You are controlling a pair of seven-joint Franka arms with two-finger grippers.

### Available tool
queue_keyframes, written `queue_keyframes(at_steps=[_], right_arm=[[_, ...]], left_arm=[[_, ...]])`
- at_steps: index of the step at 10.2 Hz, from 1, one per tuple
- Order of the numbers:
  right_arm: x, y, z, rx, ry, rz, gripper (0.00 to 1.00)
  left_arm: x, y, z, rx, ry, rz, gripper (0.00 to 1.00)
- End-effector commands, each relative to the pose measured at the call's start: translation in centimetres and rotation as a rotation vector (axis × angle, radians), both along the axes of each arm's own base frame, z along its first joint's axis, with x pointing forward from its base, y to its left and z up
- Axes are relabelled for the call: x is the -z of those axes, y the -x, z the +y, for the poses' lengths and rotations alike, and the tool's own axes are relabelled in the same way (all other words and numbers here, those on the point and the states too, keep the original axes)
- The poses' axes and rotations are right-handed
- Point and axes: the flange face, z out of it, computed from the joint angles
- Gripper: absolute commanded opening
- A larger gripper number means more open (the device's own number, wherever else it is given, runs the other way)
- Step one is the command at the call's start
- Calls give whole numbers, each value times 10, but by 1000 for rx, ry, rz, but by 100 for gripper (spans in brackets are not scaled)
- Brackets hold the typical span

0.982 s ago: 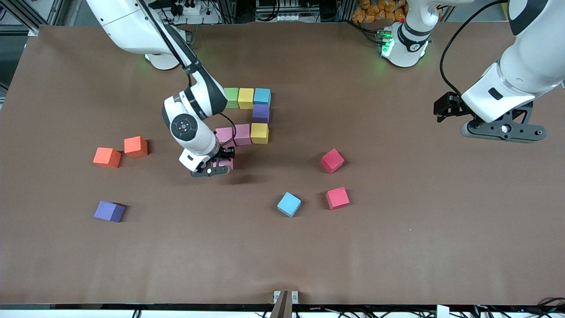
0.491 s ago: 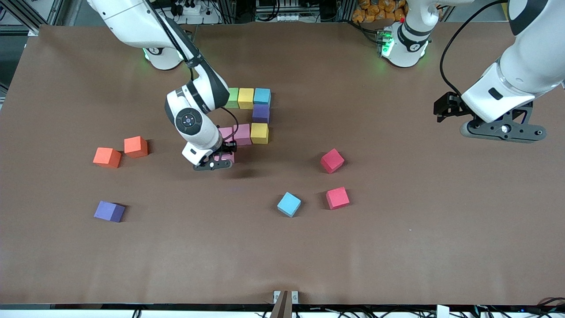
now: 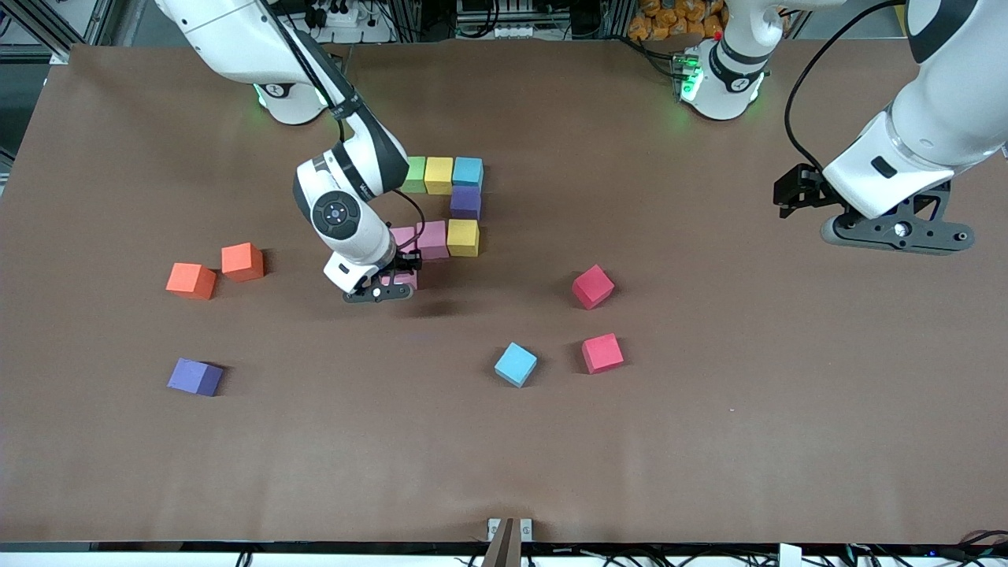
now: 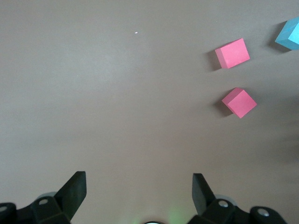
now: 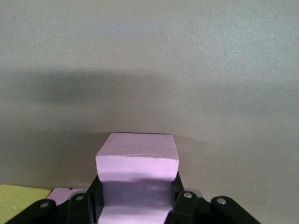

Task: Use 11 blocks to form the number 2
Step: 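Lower the pink cube below the pink pair and release it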

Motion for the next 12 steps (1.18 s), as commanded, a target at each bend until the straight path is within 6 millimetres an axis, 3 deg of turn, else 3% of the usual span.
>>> queue_keyframes(at_steps=[1,4,5,7,8,12], right_arm=[[-5,6,-1,16,3,-7,0],[-5,6,-1,19,4,-8,0],[-4,7,-1,20,5,-5,10],[-4,7,-1,19,6,-5,95],[-5,6,-1,19,6,-7,100],[-9,5,-2,19,5,-8,100]], left_arm=[[-5,6,0,-13,7,5,100],[-5,6,-1,-11,7,5,100],[-5,6,-1,-11,7,5,100],[-5,7,-2,-10,7,5,100],[-5,7,-3,-8,9,5,100],[-5,8,-5,-4,19,8,100]])
